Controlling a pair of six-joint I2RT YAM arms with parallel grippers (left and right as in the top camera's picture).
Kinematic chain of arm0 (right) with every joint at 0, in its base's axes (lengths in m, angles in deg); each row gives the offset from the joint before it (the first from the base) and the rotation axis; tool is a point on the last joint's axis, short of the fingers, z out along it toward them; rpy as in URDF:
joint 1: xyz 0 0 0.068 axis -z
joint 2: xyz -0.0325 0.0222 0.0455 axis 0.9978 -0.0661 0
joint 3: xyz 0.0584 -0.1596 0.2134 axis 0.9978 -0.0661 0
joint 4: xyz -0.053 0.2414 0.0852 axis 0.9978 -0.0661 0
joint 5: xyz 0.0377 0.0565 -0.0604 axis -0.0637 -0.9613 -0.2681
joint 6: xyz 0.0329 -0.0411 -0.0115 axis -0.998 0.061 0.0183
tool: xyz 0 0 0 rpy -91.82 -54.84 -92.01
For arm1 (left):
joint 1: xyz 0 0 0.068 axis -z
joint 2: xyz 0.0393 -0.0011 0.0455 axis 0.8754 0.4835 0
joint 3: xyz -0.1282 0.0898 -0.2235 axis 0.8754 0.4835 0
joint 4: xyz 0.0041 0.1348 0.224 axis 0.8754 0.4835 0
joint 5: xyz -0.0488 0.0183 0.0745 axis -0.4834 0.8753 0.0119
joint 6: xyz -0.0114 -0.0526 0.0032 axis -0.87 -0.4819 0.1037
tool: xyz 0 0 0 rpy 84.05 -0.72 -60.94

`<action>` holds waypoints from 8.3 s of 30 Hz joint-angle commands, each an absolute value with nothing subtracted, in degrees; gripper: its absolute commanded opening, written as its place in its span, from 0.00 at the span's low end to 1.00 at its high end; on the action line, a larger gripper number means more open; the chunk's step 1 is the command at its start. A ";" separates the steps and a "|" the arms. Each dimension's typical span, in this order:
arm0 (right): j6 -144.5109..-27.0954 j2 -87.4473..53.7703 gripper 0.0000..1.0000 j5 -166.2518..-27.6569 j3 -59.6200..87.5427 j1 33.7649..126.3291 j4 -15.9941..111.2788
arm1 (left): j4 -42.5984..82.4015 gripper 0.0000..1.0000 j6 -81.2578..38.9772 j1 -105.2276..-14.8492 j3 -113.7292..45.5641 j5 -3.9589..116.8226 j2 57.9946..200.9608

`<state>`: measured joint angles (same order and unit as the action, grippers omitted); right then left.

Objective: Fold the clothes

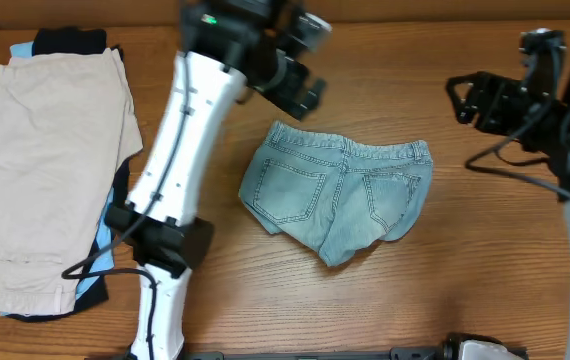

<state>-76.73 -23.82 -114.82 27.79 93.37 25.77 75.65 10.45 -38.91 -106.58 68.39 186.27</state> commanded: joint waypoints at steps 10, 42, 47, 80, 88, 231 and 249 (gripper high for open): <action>-85.32 -38.64 0.73 -102.82 28.94 90.72 24.24 | 73.72 1.00 14.69 -46.21 -106.93 61.52 201.00; -83.73 -49.11 0.69 -98.78 25.53 90.72 33.32 | 70.40 0.71 12.03 -45.58 -104.99 61.50 214.10; -83.75 -49.13 0.69 -97.88 25.53 90.72 34.10 | 68.74 0.64 11.61 -45.08 -104.99 61.55 214.10; -83.79 -62.77 0.56 -99.48 25.53 90.72 34.80 | 69.64 0.04 8.81 -45.84 -105.01 61.70 214.05; -83.73 -66.20 0.49 -100.29 25.53 90.72 34.28 | 69.66 0.04 8.79 -45.95 -105.01 62.01 214.05; -91.70 -90.86 0.55 -96.35 59.72 53.46 20.49 | 77.70 0.92 -2.68 -63.33 -125.73 79.99 193.79; -87.88 -90.84 0.54 -96.92 59.83 80.65 8.92 | 78.93 0.93 -2.70 -62.96 -125.66 77.83 194.49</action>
<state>-89.56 -87.88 -103.98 61.31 75.12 9.73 78.88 -2.57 -63.44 -125.34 79.27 194.01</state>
